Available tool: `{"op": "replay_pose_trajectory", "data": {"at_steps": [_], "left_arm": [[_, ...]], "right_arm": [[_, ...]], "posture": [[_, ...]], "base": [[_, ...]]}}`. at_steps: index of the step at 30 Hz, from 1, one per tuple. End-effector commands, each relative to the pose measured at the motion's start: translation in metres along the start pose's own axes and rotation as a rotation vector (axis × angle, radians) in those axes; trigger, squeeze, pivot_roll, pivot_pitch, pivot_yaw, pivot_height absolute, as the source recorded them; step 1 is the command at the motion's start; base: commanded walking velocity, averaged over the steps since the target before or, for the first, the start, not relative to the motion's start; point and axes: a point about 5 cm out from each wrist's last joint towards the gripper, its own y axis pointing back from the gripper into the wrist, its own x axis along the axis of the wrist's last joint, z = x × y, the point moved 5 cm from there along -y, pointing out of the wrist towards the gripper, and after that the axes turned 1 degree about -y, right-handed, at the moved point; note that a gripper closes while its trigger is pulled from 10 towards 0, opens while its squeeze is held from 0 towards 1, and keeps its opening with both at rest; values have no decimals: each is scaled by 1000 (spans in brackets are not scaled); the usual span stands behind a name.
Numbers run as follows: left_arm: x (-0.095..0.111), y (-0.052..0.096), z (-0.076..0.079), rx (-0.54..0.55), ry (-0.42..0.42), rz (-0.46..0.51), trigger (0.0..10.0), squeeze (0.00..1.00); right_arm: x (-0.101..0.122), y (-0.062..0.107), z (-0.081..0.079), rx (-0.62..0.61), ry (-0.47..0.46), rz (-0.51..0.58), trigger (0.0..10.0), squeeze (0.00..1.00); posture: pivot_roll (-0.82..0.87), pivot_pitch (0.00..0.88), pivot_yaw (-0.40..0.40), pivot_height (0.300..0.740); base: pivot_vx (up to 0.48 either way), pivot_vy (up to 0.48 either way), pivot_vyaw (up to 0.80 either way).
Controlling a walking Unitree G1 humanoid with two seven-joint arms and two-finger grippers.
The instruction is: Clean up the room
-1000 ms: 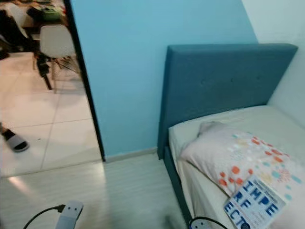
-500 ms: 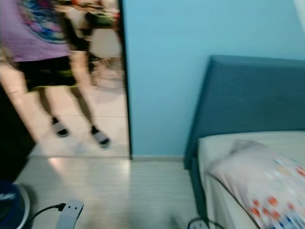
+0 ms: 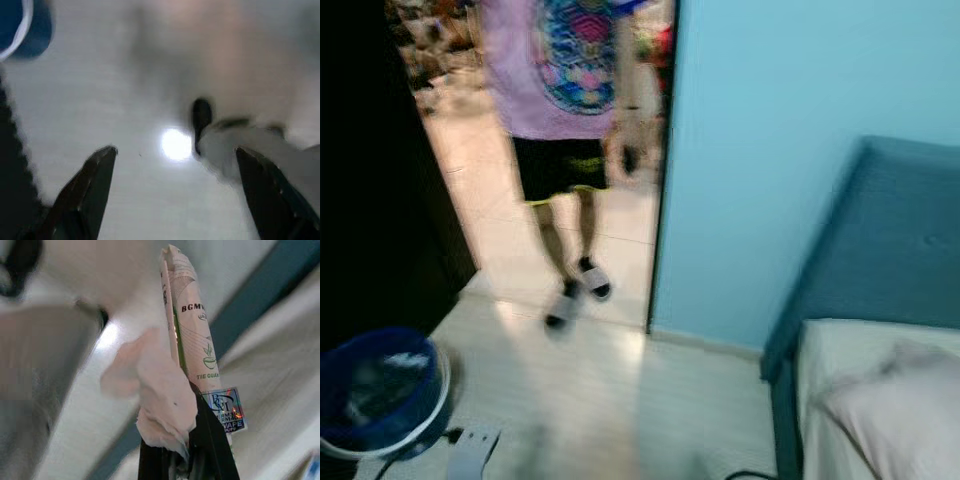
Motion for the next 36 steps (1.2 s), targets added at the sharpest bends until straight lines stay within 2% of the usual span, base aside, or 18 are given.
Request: {"op": "replay_pose_trajectory", "data": {"at_steps": [1, 9, 27, 30, 33, 34, 36], "left_arm": [[-5, 0, 7, -18, 7, -13, 10000, 0], [-4, 0, 8, -18, 23, -9, 10000, 0], [-4, 0, 6, -16, 25, -10, 10000, 0], [-3, 0, 7, -25, 31, -4, 10000, 0], [-2, 0, 6, -15, 33, 2, 10000, 0], [-2, 0, 6, -15, 33, 2, 10000, 0], [-2, 0, 5, 1, 21, 3, 10000, 0]], "right_arm": [[-6, 2, 7, -22, -8, -9, 10000, 0], [1, 2, 12, -32, -2, 9, 10000, 0], [8, 2, 13, -28, 2, 28, 10000, 0], [19, 2, 18, -42, -26, 68, 10000, 0], [41, 3, 27, -63, -52, 134, 10000, 0], [41, 3, 27, -63, -52, 134, 10000, 0], [57, 4, 31, -85, -32, 176, 10000, 0]], "posture": [[71, 0, -108, 740], [77, 0, -110, 740], [83, 0, -110, 740], [83, 0, -110, 740], [85, 0, -109, 740], [85, 0, -109, 740], [91, 0, -110, 740]], "base": [[0, 0, 775], [0, 0, 775], [0, 0, 775], [0, 0, 773], [0, 0, 771], [0, 0, 769], [300, 0, 766]]}}
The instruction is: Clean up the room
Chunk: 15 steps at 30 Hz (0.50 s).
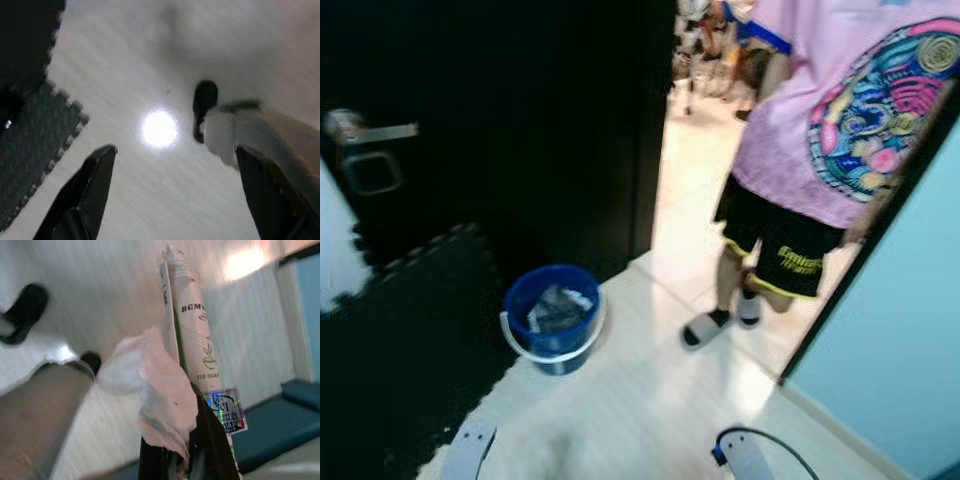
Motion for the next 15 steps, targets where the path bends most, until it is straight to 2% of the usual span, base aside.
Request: {"op": "replay_pose_trajectory", "data": {"at_steps": [1, 6, 10, 15], "left_arm": [[6, -1, 0, 11, -12, 18, 10000, 0], [7, -1, 0, 14, 0, 24, 10000, 0], [6, -1, 0, 13, -5, 21, 10000, 0], [5, -1, 1, 11, -9, 15, 10000, 0]], "right_arm": [[23, -1, 7, -39, 12, 63, 10000, 0], [35, -2, 6, -25, -15, 92, 10000, 0], [41, -2, 4, 2, 41, 92, 10000, 0], [43, -2, 5, 3, 24, 99, 10000, 0]], "posture": [[91, 0, -110, 740], [98, 0, -114, 740], [101, 0, -115, 740], [103, 0, -115, 740]], "base": [[322, 0, 0], [337, 0, 0], [344, 0, 663], [344, 0, 788]]}}
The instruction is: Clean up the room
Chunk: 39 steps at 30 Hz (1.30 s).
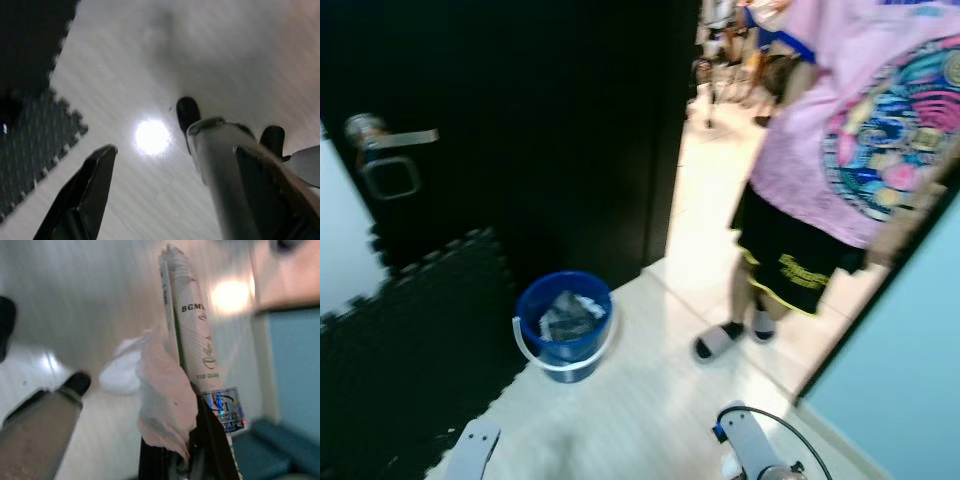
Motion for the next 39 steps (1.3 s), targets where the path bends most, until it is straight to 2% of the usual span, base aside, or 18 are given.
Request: {"op": "replay_pose_trajectory", "data": {"at_steps": [1, 20, 23, 26, 32, 39], "left_arm": [[-3, 0, 0, -1, -7, -13, 10000, 0], [-5, 0, 0, -7, -13, -22, 10000, 0], [-5, 0, 0, -15, -22, -22, 10000, 0], [-5, 0, 0, -17, -24, -22, 10000, 0], [-4, 0, 1, -26, -24, -23, 10000, 0], [-4, 0, 1, -30, -30, -24, 10000, 0]], "right_arm": [[9, -1, -1, 3, 0, 27, 10000, 0], [12, -1, 3, -10, 15, 32, 10000, 0], [9, -1, 5, -22, -15, 15, 10000, 0], [8, -1, 5, -22, -8, 8, 10000, 0], [8, -1, 4, -19, -10, 4, 10000, 0], [15, -1, 7, -18, 3, 17, 10000, 0]], "posture": [[103, 0, -115, 740], [107, 0, -114, 740], [107, 0, -114, 740], [107, 0, -114, 740], [108, 0, -113, 740], [108, 0, -112, 740]], "base": [[349, 0, 775], [344, 0, 41], [349, 0, 0], [346, 0, 0], [349, 0, -769], [350, 0, 0]]}}
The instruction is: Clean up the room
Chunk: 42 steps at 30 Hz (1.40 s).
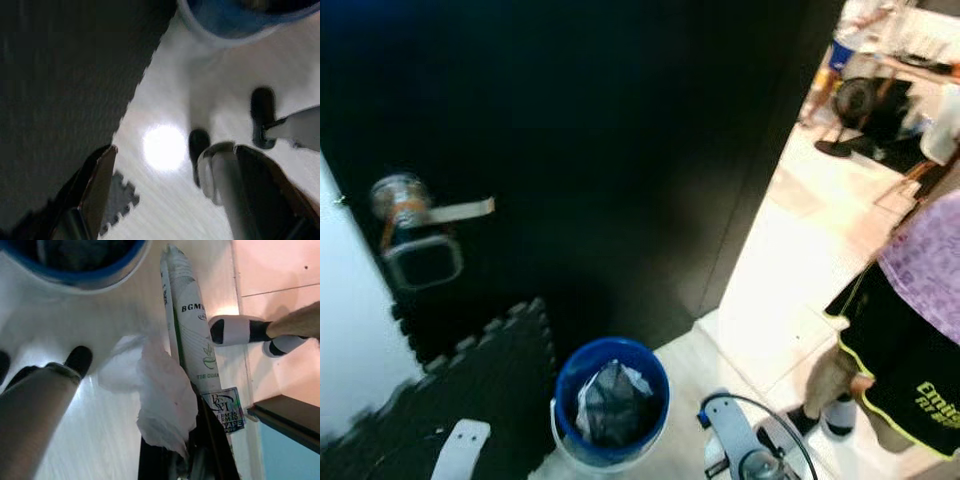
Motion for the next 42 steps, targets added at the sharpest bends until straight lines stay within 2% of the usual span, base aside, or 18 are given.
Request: {"op": "replay_pose_trajectory", "data": {"at_steps": [1, 4, 6, 10, 11, 12, 13, 15, 17, 25, 31, 35, 38, 42], "left_arm": [[-9, 1, 2, -8, -13, -25, 10000, 0], [-10, 1, 1, -5, -15, -25, 10000, 0], [-10, 1, 1, -5, -15, -25, 10000, 0], [-12, 1, -2, 18, -7, -38, 10000, 0], [-12, 1, -2, 18, -7, -38, 10000, 0], [-12, 1, -2, 19, -7, -39, 10000, 0], [-12, 1, -2, 19, -7, -39, 10000, 0], [-13, 2, -2, 18, -8, -40, 10000, 0], [-14, 2, -2, 17, -12, -45, 10000, 0], [-17, 2, -2, 15, -25, -53, 10000, 0], [-22, 3, -2, 14, -33, -62, 10000, 0], [-31, 5, -2, 15, -34, -73, 10000, 0], [-34, 5, -1, 17, -38, -76, 10000, 0], [-35, 6, -1, 17, -39, -77, 10000, 0]], "right_arm": [[9, 0, 3, 1, 10, 15, 10000, 0], [25, -2, 3, 18, 76, 45, 10000, 0], [28, -2, 2, 22, 89, 51, 10000, 0], [54, -3, -16, 123, 191, 88, 10000, 0], [54, -3, -16, 123, 191, 88, 10000, 0], [54, -4, -24, 161, 253, 74, 10000, 0], [54, -4, -24, 161, 253, 74, 10000, 0], [52, -4, -34, 202, 347, 42, 10000, 0], [52, -5, -39, 210, 368, 28, 10000, 0], [59, -5, -41, 207, 398, 32, 10000, 0], [71, -5, -58, 260, 436, 53, 10000, 0], [90, -3, -86, 318, 437, 98, 10000, 0], [98, -3, -94, 319, 443, 116, 10000, 0], [100, -2, -96, 317, 445, 120, 10000, 0]], "posture": [[108, 0, -112, 740], [116, 0, -112, 740], [116, 0, -112, 740], [123, 0, -112, 740], [123, 0, -112, 740], [123, 0, -112, 740], [123, 0, -112, 740], [137, 0, -117, 740], [147, 0, -122, 740], [155, 0, -125, 740], [172, 0, -135, 740], [209, 41, -153, 740], [222, 53, -157, 740], [229, 61, -158, 740]], "base": [[349, 0, 0], [342, 0, 0], [341, 0, 0], [77, 0, 0], [0, 0, 0], [0, 0, 0], [0, 0, 0], [0, 0, 0], [0, 0, 0], [0, 0, 0], [0, 0, 0], [0, 0, 0], [0, 0, 0], [0, 0, 0]]}}
